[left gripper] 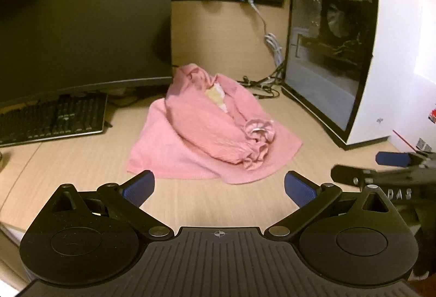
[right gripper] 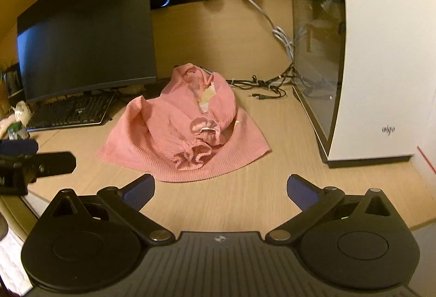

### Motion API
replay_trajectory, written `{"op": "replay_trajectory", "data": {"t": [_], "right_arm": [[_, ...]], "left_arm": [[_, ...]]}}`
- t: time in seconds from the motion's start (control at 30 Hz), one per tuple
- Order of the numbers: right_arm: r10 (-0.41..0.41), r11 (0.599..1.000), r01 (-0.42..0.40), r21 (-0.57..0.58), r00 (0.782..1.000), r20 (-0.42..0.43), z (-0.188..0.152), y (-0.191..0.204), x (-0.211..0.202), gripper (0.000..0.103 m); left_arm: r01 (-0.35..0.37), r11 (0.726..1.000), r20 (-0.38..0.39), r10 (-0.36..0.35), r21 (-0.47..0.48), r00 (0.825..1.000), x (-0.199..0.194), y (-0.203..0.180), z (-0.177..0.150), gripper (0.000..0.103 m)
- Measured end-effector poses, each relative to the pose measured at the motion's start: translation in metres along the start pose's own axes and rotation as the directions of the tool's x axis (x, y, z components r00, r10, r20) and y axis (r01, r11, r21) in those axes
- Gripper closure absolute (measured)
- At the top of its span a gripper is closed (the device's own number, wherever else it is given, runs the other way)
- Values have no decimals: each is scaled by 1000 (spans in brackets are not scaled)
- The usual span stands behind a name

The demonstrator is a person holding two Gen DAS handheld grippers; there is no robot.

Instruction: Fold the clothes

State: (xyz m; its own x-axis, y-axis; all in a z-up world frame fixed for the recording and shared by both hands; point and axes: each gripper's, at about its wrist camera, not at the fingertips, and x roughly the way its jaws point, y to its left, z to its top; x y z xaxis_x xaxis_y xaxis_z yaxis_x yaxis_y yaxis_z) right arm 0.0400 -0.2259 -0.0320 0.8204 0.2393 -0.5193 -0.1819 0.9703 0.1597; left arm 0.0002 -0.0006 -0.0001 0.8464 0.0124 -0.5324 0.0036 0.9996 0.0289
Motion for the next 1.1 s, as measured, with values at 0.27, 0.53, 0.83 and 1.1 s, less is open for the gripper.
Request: {"op": "replay_trajectory", "data": {"t": [0.27, 0.53, 0.83, 1.1], "right_arm": [[-40, 997, 39, -64, 999, -11, 3, 11, 2, 0], [22, 999, -21, -24, 999, 43, 2, -1, -7, 0], [27, 999, -26, -19, 999, 30, 0, -1, -1, 0], [32, 999, -32, -39, 999, 17, 1, 4, 2, 0]], "left_arm": [[9, 997, -3, -10, -81, 1000, 1, 10, 0, 0], [-7, 997, -21, 5, -79, 1000, 4, 2, 0, 0], [-25, 996, -34, 22, -89, 999, 3, -2, -4, 0], [-24, 996, -39, 21, -86, 999, 2, -1, -4, 0]]}}
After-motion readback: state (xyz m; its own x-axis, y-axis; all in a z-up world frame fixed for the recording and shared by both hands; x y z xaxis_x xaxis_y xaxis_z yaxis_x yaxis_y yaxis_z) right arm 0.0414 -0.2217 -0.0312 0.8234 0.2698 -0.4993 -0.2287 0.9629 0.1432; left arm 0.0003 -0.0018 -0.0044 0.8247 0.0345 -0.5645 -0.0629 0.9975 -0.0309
